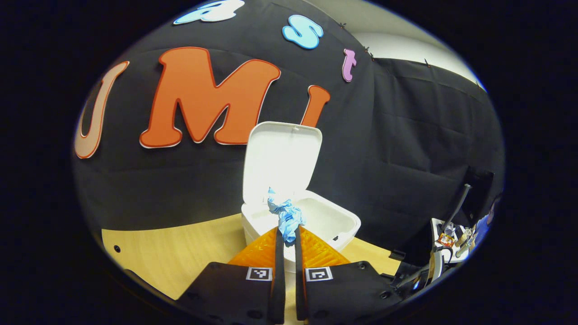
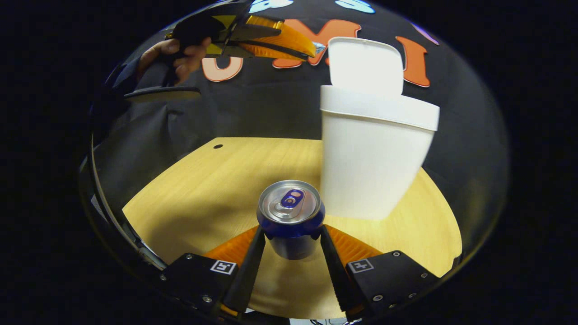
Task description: Press the lid of the desktop garbage bin to open it, pick up the crumpled paper on the desktop and throw it into the bin, then pick up the pop can on the desktop and drop it into the bin, and finally close the garbage bin lid.
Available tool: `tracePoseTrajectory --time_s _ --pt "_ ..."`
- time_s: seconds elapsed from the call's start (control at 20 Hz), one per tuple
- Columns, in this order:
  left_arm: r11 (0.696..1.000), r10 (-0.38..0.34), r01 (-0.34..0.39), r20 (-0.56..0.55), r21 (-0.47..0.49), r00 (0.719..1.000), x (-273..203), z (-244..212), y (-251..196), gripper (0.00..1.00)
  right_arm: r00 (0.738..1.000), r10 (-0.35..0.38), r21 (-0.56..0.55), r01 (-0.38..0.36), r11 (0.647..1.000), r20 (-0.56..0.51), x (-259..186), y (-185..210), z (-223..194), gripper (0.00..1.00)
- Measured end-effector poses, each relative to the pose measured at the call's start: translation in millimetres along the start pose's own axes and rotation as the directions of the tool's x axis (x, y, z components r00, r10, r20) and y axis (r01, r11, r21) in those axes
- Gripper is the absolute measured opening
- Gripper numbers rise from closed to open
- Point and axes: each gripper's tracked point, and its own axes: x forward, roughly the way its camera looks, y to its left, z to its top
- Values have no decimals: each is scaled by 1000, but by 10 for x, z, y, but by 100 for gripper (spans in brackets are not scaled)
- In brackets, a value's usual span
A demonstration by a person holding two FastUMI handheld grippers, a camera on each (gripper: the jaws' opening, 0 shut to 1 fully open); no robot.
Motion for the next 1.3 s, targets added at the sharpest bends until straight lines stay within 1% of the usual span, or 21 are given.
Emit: tracePoseTrajectory --time_s 0.3,0.5,0.65,0.7,0.75,0.8,0.85,0.95,1.1,1.15,1.2,1.25,1.3 --pt "999 -33 33 -38 0 999 472 -86 -191 13 992 -121 47 119 992 33 -465 -442 119 74" --pt "1000 -20 21 -65 7 998 606 -165 -185 13 980 -190 70 186 980 57 -720 -739 297 74" --pt "1000 -5 6 -84 10 996 705 -202 -171 13 971 -229 79 224 971 71 -802 -941 386 75" --pt "1000 -2 2 -87 10 996 729 -218 -159 15 968 -237 83 231 969 78 -828 -994 432 74" --pt "1000 2 -2 -93 10 996 757 -226 -152 15 964 -252 83 245 966 85 -859 -1044 470 75" --pt "1000 1 0 -93 9 996 770 -236 -161 18 961 -261 84 254 964 92 -894 -1078 496 75" --pt "1000 1 0 -94 13 996 771 -250 -171 18 957 -273 86 266 960 96 -920 -1129 534 75" --pt "1000 10 -8 -94 21 995 778 -251 -168 18 952 -285 92 276 957 107 -939 -1212 586 75" --pt "1000 20 -18 -98 24 995 767 -249 -176 23 946 -301 96 291 952 116 -991 -1271 615 75" --pt "999 26 -24 -96 28 995 770 -251 -165 22 946 -301 100 290 952 118 -1000 -1278 628 75" --pt "999 29 -26 -96 29 995 765 -241 -166 25 945 -307 102 296 950 117 -1012 -1306 617 75" --pt "999 33 -30 -94 33 995 772 -249 -172 25 945 -306 105 294 950 119 -1019 -1302 609 75" --pt "999 34 -31 -96 37 995 747 -246 -181 27 944 -309 106 297 949 119 -1026 -1310 608 75"
